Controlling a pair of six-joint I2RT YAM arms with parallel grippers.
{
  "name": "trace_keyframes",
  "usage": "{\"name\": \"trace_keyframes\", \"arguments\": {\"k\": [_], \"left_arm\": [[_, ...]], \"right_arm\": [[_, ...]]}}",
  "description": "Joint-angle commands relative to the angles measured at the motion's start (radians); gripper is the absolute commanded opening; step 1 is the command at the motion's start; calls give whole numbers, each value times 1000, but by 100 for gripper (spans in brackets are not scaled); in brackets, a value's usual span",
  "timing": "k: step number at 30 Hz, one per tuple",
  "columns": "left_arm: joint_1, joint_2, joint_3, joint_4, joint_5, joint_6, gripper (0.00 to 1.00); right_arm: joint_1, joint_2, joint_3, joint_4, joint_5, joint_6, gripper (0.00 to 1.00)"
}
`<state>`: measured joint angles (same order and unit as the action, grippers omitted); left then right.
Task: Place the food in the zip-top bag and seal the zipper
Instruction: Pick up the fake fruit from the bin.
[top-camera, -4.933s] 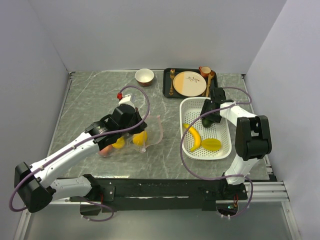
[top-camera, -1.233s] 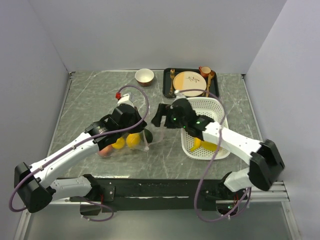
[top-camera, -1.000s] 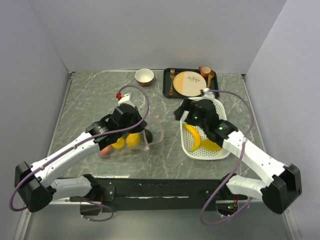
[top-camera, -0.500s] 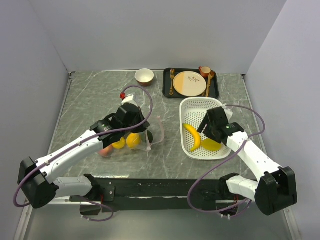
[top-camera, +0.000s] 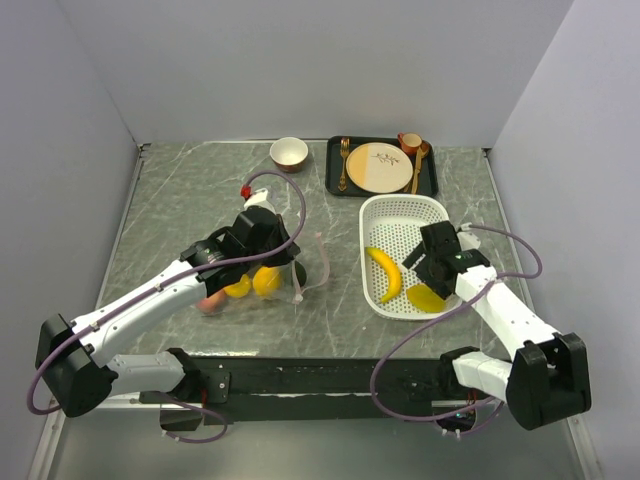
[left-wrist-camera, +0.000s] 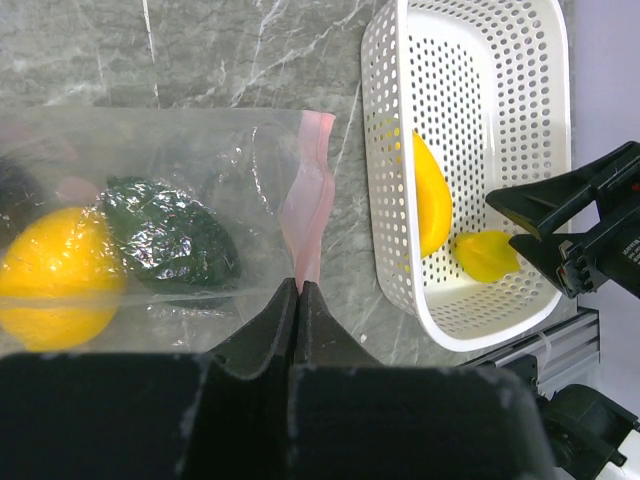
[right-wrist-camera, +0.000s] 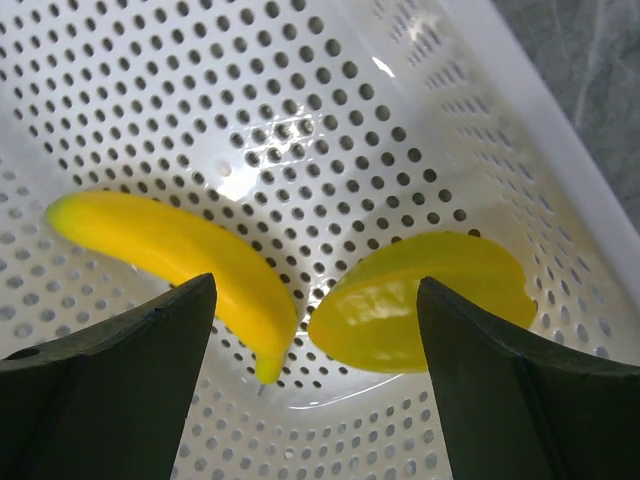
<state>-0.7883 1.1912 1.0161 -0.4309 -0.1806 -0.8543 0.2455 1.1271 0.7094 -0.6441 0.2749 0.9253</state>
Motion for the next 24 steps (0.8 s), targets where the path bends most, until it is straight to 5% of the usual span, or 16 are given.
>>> {"name": "trace_keyframes", "arguments": {"k": [1, 10, 24], "left_arm": [[-3, 1, 33, 20, 12, 14, 1], [-3, -2, 25, 18, 4, 11, 1], [-3, 19, 30, 26, 21, 21, 1]], "right_arm": [[-35, 16, -17, 27, 6, 43, 89], [-60, -131, -15, 84, -36, -14, 89], [-55, -340, -125, -104, -166, 119, 92]]}}
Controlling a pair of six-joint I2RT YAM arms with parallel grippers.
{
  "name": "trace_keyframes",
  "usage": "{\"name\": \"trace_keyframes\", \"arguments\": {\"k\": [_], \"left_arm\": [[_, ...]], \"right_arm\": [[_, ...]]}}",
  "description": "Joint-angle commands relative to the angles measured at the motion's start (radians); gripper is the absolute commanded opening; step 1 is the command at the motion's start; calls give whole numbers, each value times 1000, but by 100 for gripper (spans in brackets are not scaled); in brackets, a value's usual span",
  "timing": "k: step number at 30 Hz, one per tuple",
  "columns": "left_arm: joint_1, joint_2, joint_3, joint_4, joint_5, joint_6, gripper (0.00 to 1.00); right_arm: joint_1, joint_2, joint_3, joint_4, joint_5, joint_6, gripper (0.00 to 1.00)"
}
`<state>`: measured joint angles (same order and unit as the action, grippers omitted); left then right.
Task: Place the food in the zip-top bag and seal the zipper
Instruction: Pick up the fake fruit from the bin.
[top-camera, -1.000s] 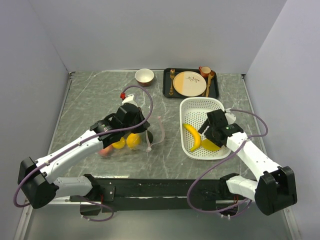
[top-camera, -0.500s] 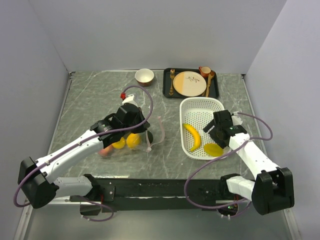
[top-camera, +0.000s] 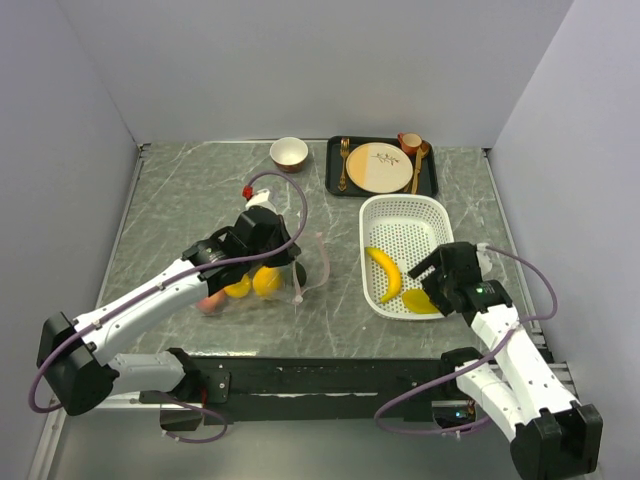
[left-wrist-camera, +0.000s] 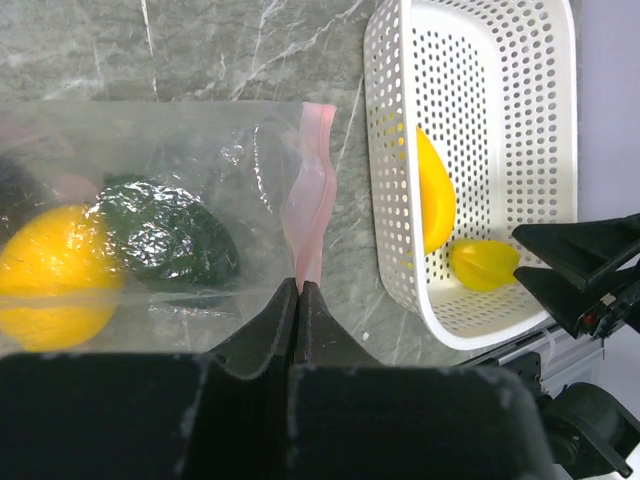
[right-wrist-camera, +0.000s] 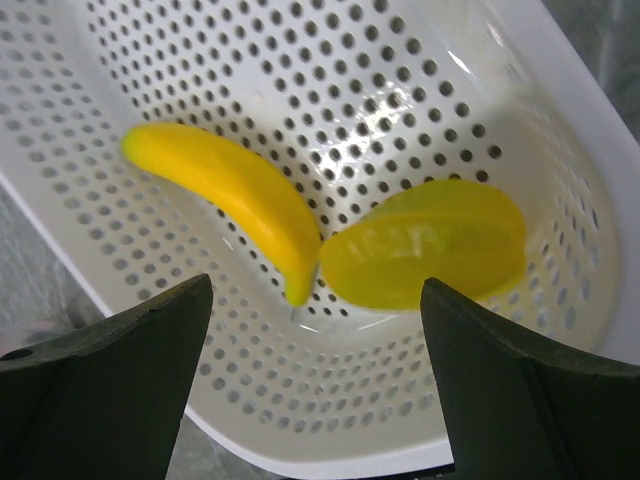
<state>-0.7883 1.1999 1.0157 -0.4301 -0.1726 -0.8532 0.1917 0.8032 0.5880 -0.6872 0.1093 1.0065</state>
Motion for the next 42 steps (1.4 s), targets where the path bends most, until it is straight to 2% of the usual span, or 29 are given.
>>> {"name": "trace_keyframes", "arguments": {"k": [1, 8, 17, 21, 32, 42], "left_arm": [[-3, 10, 30, 27, 13, 20, 1], [-3, 4, 23, 33, 16, 16, 1], [-3, -5, 11, 27, 7, 16, 1], [-3, 4, 14, 33, 7, 17, 1], [-3, 10, 23, 28, 7, 17, 1], [-3, 27, 34, 28, 12, 16, 1]], "right_arm": [[-1, -13, -5, -64, 6, 40, 92], [-1, 83, -1, -43, 1, 57, 92], [-1, 174, 48, 23, 16, -19, 92], [-1, 226, 71, 124, -34, -135, 89], [6, 455, 191, 176, -92, -420, 85], [11, 570, 234, 213, -192, -520, 83]]}}
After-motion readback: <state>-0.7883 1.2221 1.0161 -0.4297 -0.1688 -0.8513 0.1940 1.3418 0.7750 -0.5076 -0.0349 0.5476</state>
